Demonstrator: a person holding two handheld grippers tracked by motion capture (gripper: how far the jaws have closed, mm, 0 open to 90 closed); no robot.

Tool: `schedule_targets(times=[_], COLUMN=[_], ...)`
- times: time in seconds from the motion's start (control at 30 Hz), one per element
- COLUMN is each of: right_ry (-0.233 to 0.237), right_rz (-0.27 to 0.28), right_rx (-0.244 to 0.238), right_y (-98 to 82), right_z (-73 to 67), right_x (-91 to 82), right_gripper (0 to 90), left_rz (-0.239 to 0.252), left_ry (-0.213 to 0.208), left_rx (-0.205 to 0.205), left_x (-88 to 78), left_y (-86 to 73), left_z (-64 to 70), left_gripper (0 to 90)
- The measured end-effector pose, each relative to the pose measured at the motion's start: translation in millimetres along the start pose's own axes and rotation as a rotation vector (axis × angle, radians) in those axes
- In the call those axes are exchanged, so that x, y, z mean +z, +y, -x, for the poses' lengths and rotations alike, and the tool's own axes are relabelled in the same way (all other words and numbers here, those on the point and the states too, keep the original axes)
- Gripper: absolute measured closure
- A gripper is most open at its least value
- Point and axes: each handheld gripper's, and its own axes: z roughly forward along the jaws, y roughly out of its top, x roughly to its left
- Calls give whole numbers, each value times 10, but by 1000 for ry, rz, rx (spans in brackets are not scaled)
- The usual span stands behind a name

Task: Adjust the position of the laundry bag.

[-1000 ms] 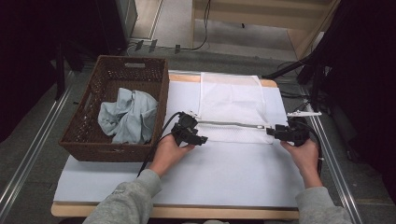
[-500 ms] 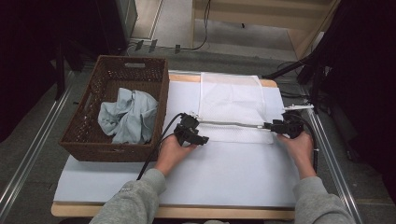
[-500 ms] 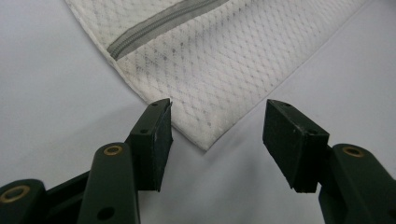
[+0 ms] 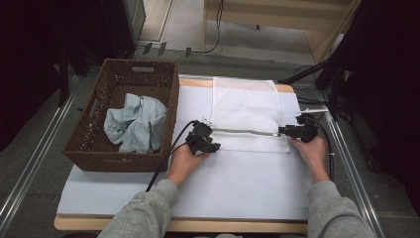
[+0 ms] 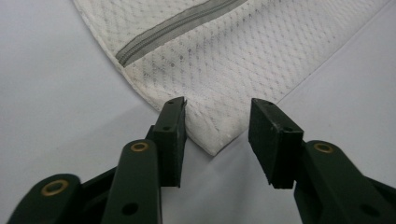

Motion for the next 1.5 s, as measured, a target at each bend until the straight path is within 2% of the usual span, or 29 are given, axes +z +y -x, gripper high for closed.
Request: schedule_targets(times=[0.07, 0.13, 0.2, 0.27, 0.4, 0.5, 0.6, 0.63, 0.7, 0.8, 0.93, 1.1, 1.23, 1.5], right_ry=[-3, -27, -59, -76, -61, -45, -10, 1, 3, -7, -5, -8, 0, 6], right_rz=[0, -7, -8, -4, -5, -13, -19, -19, -25, -33, -35, -45, -46, -53], right_rx=[-18, -40, -50, -47, -33, -14, 12, 24, 34, 16, 26, 14, 29, 26], right_y=[3, 7, 6, 1, -1, -1, 2, 1, 5, 13, 13, 11, 10, -11], right_z=[-24, -70, -95, -109, -102, -97, -78, -67, -62, -85, -71, -80, -75, -96], right_x=[9, 19, 23, 27, 24, 19, 19, 19, 16, 9, -5, -17, -24, -84], right_gripper=[603, 622, 669, 725, 810, 870, 875, 877, 886, 892, 893, 893, 893, 895], left_rz=[1, -1, -1, -3, 1, -2, -8, -1, -8, -11, -17, -33, -30, -30], left_ry=[5, 23, 35, 26, 20, -4, -34, -48, -59, -43, -22, -9, -15, -34], left_rx=[-12, -7, 4, -15, -33, -45, -54, -73, -81, -62, -46, -26, -35, -28], left_x=[1, 6, 10, 10, 23, 24, 34, 43, 40, 31, 17, -15, -33, -123], left_y=[3, 6, 6, 9, 13, 14, 22, 23, 25, 29, 32, 33, 39, 52], left_z=[1, 11, 15, 10, 10, -4, -14, -19, -40, -23, -9, 2, -2, 18], left_gripper=[607, 671, 720, 756, 820, 871, 883, 883, 886, 892, 896, 897, 897, 897])
